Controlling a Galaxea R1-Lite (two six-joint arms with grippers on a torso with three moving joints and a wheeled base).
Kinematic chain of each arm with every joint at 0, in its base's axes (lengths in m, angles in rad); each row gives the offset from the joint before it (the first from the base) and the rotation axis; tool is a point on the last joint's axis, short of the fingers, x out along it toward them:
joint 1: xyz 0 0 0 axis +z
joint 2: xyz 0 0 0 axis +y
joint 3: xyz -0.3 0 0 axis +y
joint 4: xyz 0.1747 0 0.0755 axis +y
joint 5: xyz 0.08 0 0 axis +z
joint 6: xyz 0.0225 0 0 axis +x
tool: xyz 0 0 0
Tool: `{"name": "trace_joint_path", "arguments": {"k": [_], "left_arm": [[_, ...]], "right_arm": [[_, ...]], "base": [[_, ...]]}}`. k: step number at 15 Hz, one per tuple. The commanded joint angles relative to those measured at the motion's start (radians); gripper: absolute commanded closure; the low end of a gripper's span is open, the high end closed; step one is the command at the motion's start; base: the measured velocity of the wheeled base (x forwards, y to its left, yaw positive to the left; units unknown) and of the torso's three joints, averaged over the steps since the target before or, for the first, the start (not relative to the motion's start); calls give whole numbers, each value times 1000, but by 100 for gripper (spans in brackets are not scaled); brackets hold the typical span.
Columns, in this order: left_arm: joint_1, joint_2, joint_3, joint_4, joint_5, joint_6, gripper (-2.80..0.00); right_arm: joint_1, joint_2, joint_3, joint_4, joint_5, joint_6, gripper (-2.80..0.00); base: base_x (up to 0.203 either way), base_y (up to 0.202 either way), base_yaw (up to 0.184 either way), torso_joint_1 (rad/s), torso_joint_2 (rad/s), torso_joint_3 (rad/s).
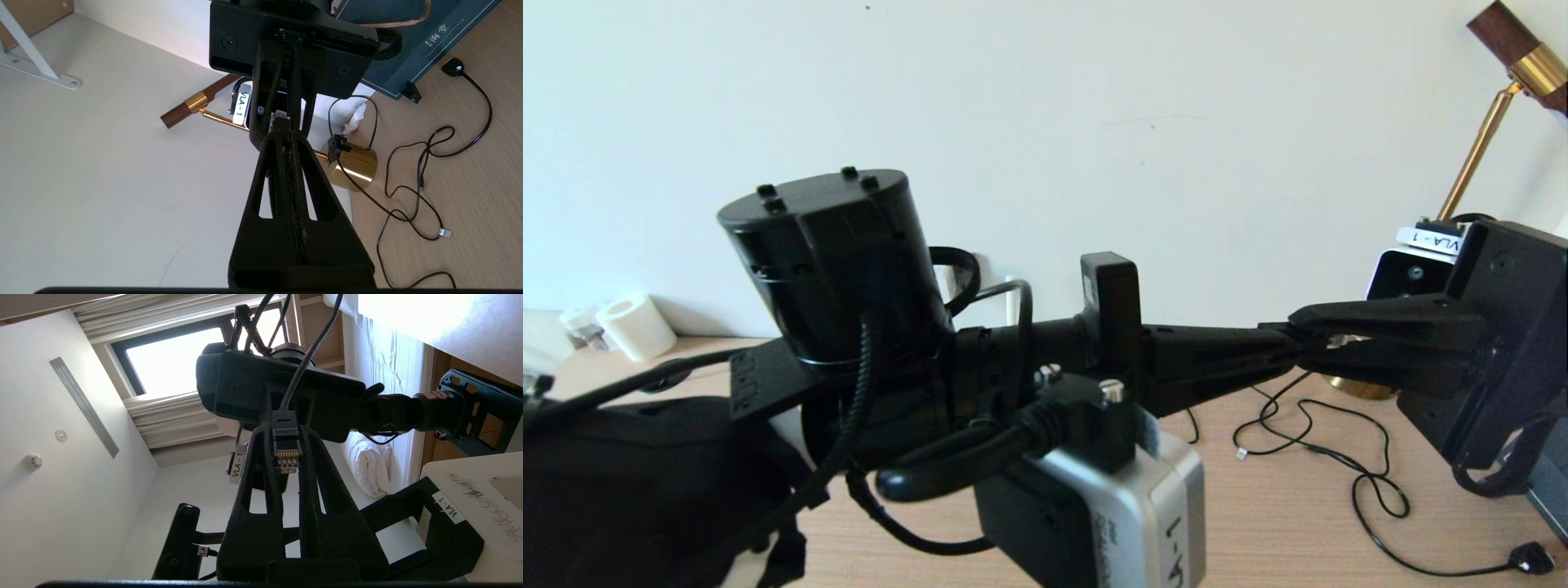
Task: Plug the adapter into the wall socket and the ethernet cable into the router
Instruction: Hand it to the other hand
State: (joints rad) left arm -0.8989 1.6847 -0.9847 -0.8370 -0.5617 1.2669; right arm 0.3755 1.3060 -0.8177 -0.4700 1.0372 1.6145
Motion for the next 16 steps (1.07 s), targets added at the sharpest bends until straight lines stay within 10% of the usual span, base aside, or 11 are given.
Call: {"name": "trace_joint_path", "arguments": {"k": [1,13,14,16], "left_arm": [[2,-5,-2,-5,-1,6,-280],[6,-7,-2,-5,-1,-6,-280],[6,-8,0,-5,-3,-8,0],[6,-10,4,-6,-1,-8,0]], "right_arm": [[0,1,0,-2,6,8,0],[-1,-37,22,-2,6,9,0],[-1,-34,22,-2,6,8,0],[0,-33,22,-3,6,8,0]], "base": [[0,0,0,0,0,0],[0,0,0,0,0,0],[0,0,0,0,0,0],[0,0,0,0,0,0]]}}
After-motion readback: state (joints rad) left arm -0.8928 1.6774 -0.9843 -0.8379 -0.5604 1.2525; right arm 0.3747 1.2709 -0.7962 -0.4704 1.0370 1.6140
